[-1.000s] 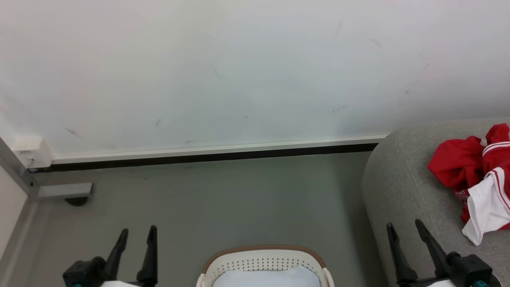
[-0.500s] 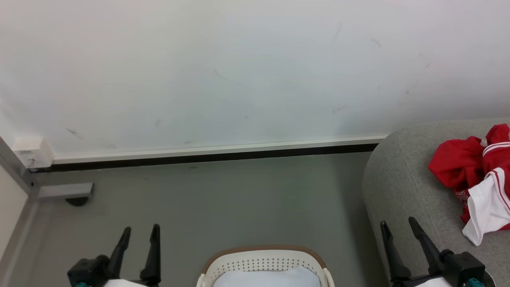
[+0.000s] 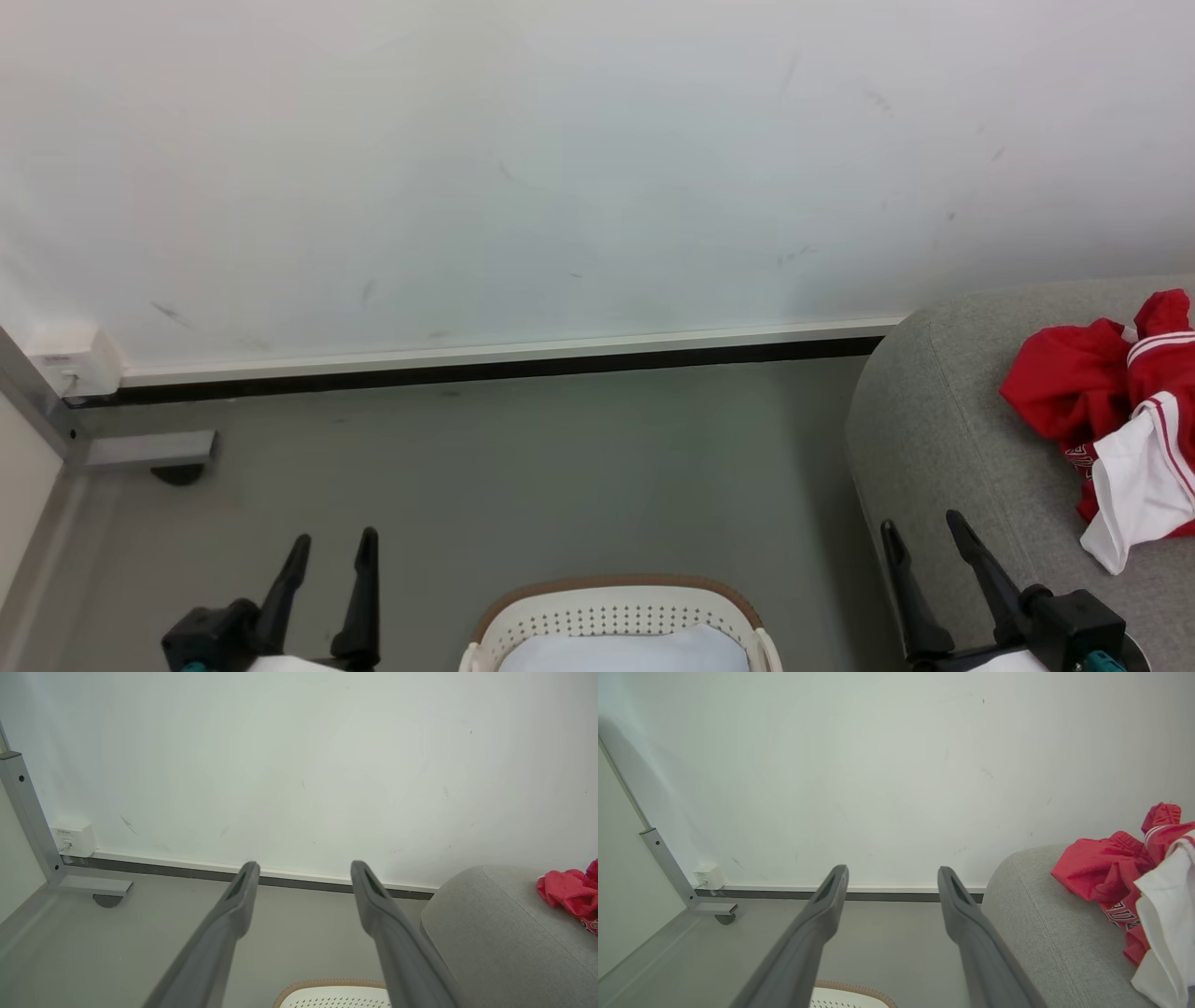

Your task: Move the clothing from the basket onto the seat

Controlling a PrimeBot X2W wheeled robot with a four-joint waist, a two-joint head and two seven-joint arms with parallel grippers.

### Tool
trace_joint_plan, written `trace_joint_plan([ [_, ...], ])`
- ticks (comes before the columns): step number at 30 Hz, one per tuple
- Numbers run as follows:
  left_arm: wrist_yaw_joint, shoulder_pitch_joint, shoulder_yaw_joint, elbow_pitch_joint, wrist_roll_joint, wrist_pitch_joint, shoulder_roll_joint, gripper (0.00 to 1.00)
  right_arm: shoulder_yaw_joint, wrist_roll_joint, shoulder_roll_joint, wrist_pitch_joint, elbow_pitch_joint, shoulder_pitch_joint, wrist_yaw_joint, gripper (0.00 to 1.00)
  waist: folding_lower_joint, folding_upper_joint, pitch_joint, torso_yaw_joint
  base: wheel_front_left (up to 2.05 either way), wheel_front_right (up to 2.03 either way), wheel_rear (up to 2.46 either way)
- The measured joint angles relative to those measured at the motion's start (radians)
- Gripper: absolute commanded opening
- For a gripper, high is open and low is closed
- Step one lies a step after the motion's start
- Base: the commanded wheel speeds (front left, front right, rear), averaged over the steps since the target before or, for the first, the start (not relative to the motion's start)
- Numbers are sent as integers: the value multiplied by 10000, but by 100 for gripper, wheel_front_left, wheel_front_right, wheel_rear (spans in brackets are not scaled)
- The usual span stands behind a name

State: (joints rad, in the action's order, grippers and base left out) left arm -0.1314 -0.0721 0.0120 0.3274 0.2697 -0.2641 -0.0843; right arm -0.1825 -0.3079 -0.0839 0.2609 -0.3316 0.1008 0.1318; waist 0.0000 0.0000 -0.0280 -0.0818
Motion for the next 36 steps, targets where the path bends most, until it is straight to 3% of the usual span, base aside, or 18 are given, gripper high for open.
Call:
trace_joint_plan([
  [2,-2,0,84,54,75,0,-12,100,8,-6,-10,0,-25,5,0,100,0,0,-6,-4,0,0,0],
  [3,-2,12,107,119,88,0,12,0,0,-6,-4,0,-56,-15,2,0,0,0,-7,-5,0,0,0],
  [7,-2,225,144,424,140,90,115,0,-23,-105,19,-61,-311,-292,2,0,0,0,-5,2,0,0,0],
  [36,282,149,-343,-278,4817,1363,190,0,955,-4661,119,-1304,-8,-212,2,0,0,0,55,193,0,0,0],
])
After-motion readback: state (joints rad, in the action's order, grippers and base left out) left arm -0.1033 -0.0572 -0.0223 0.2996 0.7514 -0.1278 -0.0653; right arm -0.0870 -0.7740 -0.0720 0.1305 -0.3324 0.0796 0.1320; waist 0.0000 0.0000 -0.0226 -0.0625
